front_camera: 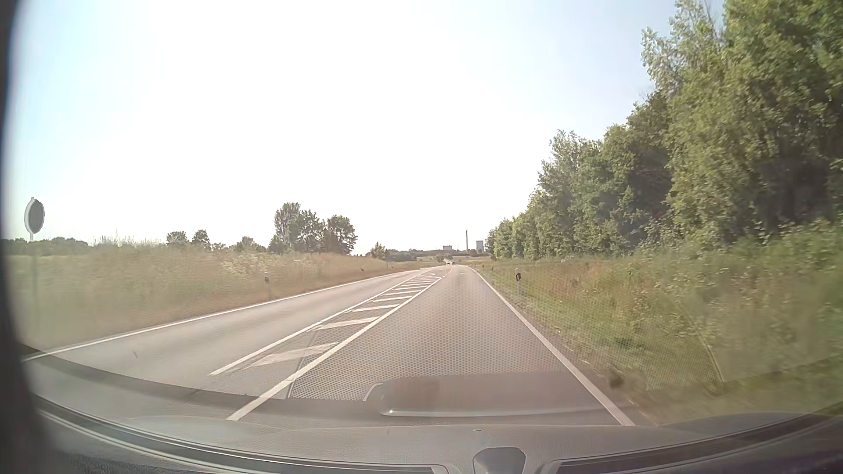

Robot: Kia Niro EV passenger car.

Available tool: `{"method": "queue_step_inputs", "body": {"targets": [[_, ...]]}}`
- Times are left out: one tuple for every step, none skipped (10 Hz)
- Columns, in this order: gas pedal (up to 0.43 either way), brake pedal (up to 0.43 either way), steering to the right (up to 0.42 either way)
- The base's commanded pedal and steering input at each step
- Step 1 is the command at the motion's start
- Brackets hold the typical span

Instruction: Follow the waypoints while adhering to traffic rules and regulations

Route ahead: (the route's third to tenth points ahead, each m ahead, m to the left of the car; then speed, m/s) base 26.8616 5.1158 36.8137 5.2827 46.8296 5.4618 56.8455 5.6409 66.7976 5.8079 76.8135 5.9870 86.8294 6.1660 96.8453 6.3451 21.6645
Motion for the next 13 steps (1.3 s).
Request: {"method": "queue_step_inputs", "body": {"targets": [[0.197,0.006,0.004],[0.169,0.006,0.004],[0.079,0.006,0.004],[0.0,0.006,0.003],[0.0,0.006,0.004],[0.0,0.006,0.004],[0.0,0.006,0.004],[0.0,0.006,0.004],[0.0,0.006,0.003],[0.02,0.006,0.004],[0.02,0.006,0.004],[0.02,0.006,0.003],[0.028,0.006,0.004]]}}
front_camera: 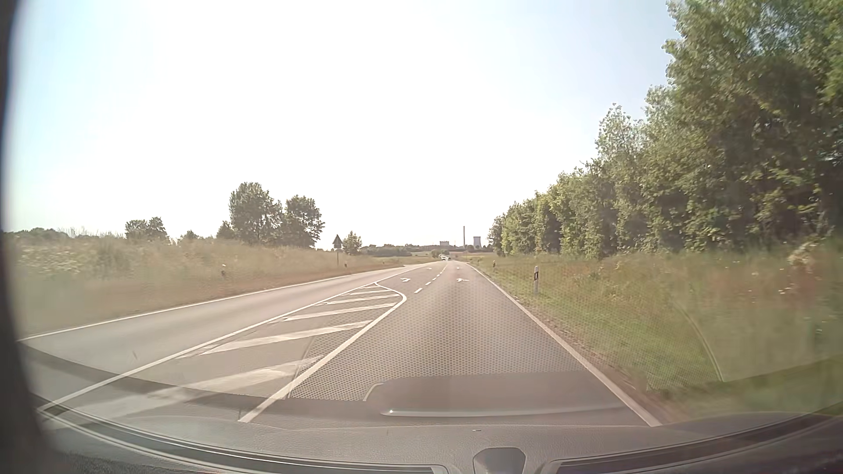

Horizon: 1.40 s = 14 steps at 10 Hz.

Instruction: Follow the waypoints while adhering to traffic rules and regulations

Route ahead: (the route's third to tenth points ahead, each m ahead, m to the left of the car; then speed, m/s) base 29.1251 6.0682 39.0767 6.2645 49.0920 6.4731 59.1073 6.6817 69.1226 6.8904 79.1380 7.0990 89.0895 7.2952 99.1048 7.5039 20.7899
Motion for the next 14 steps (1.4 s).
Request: {"method": "queue_step_inputs", "body": {"targets": [[0.028,0.006,0.003],[0.028,0.006,0.003],[0.039,0.006,0.003],[0.087,0.006,0.003],[0.098,0.006,0.003],[0.098,0.006,0.003],[0.098,0.006,0.003],[0.098,0.006,0.003],[0.098,0.006,0.003],[0.098,0.006,0.003],[0.098,0.006,0.003],[0.098,0.006,0.003],[0.098,0.006,0.003],[0.098,0.006,0.003]]}}
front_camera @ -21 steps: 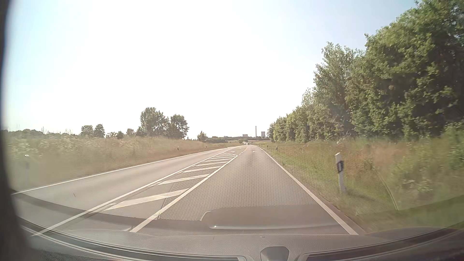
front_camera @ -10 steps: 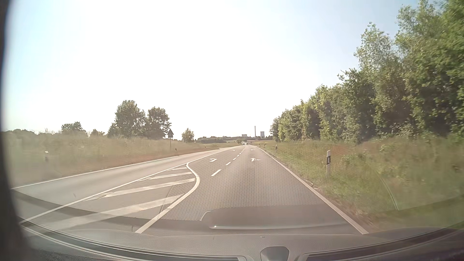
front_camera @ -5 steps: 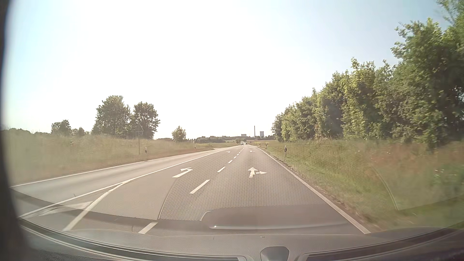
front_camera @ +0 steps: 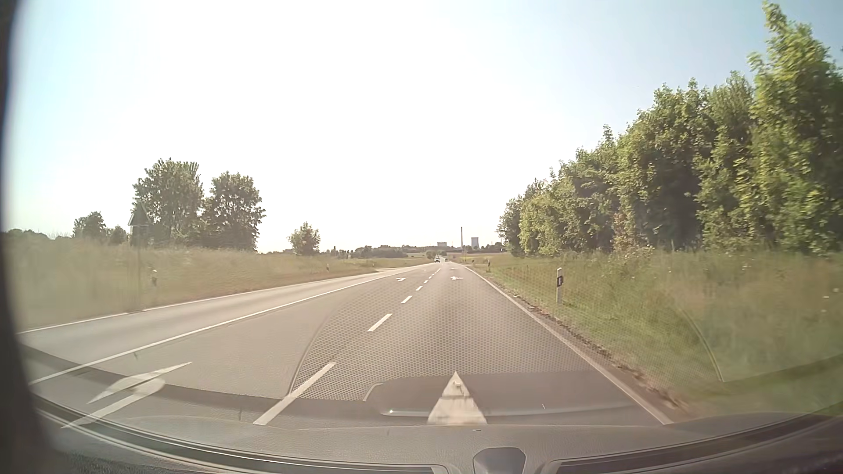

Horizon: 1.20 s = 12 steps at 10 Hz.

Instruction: Follow the waypoints while adhering to traffic rules and regulations

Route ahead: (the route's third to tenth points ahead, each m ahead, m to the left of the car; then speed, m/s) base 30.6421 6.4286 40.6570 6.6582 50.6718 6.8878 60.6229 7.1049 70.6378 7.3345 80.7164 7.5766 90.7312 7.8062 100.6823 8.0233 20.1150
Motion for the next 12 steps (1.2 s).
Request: {"method": "queue_step_inputs", "body": {"targets": [[0.098,0.006,0.003],[0.098,0.006,0.003],[0.098,0.006,0.003],[0.098,0.006,0.002],[0.098,0.006,0.002],[0.098,0.006,0.001],[0.11,0.006,0.001],[0.11,0.006,0.0],[0.11,0.006,0.0],[0.118,0.006,0.0],[0.118,0.006,0.0],[0.138,0.006,0.0]]}}
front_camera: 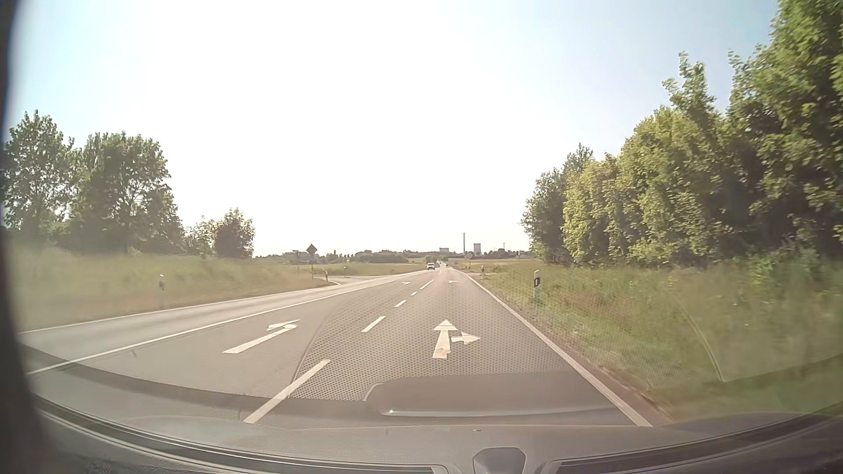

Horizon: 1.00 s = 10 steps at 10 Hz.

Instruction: Follow the waypoints while adhering to traffic rules and regulations

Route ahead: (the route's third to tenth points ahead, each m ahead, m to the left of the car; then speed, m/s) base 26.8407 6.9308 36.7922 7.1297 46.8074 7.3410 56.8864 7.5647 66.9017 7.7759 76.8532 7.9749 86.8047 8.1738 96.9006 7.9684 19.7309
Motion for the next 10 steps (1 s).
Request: {"method": "queue_step_inputs", "body": {"targets": [[0.138,0.006,0.0],[0.138,0.006,0.0],[0.138,0.006,0.0],[0.138,0.006,0.0],[0.138,0.006,0.0],[0.138,0.006,0.0],[0.138,0.006,0.0],[0.138,0.006,0.0],[0.138,0.006,0.0],[0.15,0.006,0.0]]}}
